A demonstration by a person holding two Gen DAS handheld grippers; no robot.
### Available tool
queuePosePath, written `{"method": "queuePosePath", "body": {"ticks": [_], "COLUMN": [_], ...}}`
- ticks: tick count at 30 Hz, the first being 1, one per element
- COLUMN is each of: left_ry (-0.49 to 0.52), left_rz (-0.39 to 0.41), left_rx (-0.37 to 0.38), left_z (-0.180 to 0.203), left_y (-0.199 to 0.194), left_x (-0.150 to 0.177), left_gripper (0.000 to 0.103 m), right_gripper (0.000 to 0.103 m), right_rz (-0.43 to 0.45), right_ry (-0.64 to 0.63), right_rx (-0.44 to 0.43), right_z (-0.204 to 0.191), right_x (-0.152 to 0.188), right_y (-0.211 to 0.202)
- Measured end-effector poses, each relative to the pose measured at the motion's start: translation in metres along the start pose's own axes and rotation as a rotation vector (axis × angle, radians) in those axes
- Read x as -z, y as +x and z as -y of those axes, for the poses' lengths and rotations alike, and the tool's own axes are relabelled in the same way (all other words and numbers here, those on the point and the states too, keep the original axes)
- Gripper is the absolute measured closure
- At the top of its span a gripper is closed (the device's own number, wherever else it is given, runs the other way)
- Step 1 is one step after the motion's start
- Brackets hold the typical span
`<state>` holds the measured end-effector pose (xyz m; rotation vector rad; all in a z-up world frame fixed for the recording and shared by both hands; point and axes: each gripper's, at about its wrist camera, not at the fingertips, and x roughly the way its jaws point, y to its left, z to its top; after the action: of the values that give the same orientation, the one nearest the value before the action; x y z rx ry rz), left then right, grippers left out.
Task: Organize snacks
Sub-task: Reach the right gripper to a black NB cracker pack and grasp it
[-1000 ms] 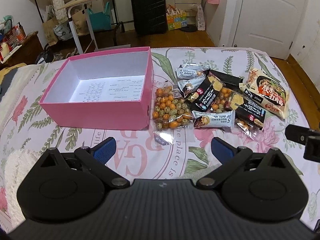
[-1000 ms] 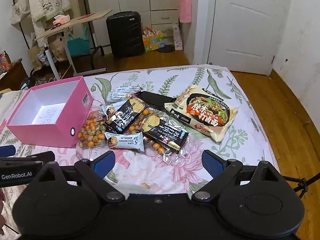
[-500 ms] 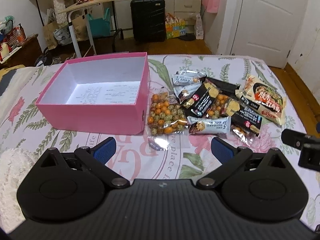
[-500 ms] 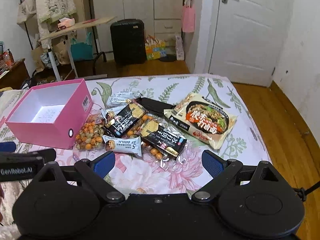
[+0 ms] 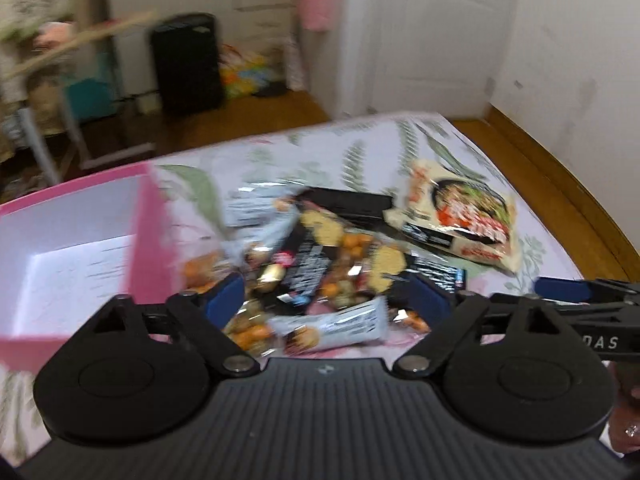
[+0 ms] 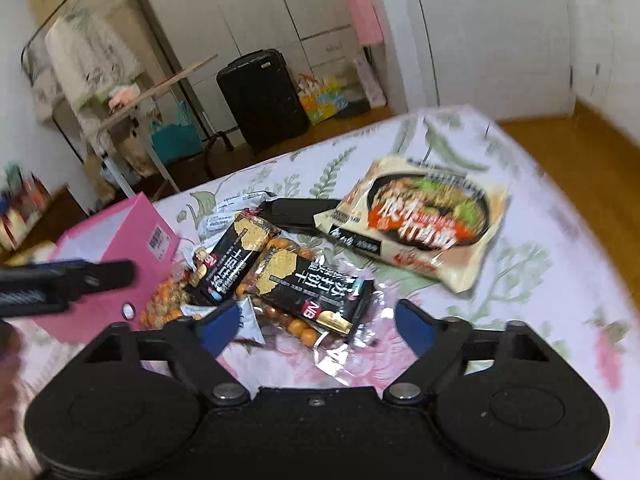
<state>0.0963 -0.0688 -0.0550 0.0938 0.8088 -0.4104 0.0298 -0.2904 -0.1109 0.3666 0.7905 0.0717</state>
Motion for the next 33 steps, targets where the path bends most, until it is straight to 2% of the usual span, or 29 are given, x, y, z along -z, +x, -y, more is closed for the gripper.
{"method": "queuePosePath", "body": {"ticks": [2, 6, 9, 13, 15, 17, 18, 19, 20, 29, 31, 33], "left_ry": [0.020, 0.111, 0.138, 0.104, 0.046, 0.005, 0.012, 0.026, 0.030, 0.014, 0.003, -0.019], "left_rz": [-0.039, -0.043, -0.060, -0.101, -0.144, -0.155, -0.154, -0.157, -0.164, -0.180, -0.184, -0.205], "left_rx": [0.046, 0.075, 0.091, 0.130, 0.173, 0.199, 0.208, 0.226, 0.231, 0.229, 0.244, 0.267], "left_z": [0.005, 0.021, 0.025, 0.020, 0.014, 0.009, 0.009, 0.010, 0.011, 0.012, 0.010, 0.006], "left_y": [0.029, 0.073, 0.094, 0.110, 0.120, 0.124, 0.124, 0.124, 0.124, 0.108, 0.098, 0.088], "left_x": [-0.002, 0.007, 0.014, 0.016, 0.015, 0.012, 0.011, 0.010, 0.009, 0.007, 0.004, 0.002], "left_gripper": [0.032, 0.036, 0.039, 0.043, 0.043, 0.045, 0.048, 0.055, 0.056, 0.056, 0.054, 0.053], "right_gripper": [0.029, 0.045, 0.050, 0.050, 0.050, 0.050, 0.052, 0.063, 0.067, 0.066, 0.059, 0.057], "right_rz": [-0.012, -0.059, -0.082, -0.093, -0.086, -0.085, -0.090, -0.094, -0.100, -0.122, -0.132, -0.136], "right_ry": [0.013, 0.100, 0.165, 0.229, 0.268, 0.260, 0.261, 0.264, 0.279, 0.252, 0.244, 0.231], "right_rx": [-0.016, 0.009, 0.006, -0.002, -0.028, -0.042, -0.044, -0.058, -0.080, -0.048, -0.052, -0.049], "right_z": [0.004, 0.018, 0.029, 0.043, 0.048, 0.048, 0.048, 0.049, 0.049, 0.034, 0.028, 0.020], "right_x": [0.000, 0.000, 0.001, 0.004, 0.004, 0.002, 0.001, -0.001, -0.002, -0.013, -0.016, -0.018], "right_y": [0.015, 0.046, 0.060, 0.074, 0.077, 0.079, 0.080, 0.081, 0.081, 0.073, 0.069, 0.063]}}
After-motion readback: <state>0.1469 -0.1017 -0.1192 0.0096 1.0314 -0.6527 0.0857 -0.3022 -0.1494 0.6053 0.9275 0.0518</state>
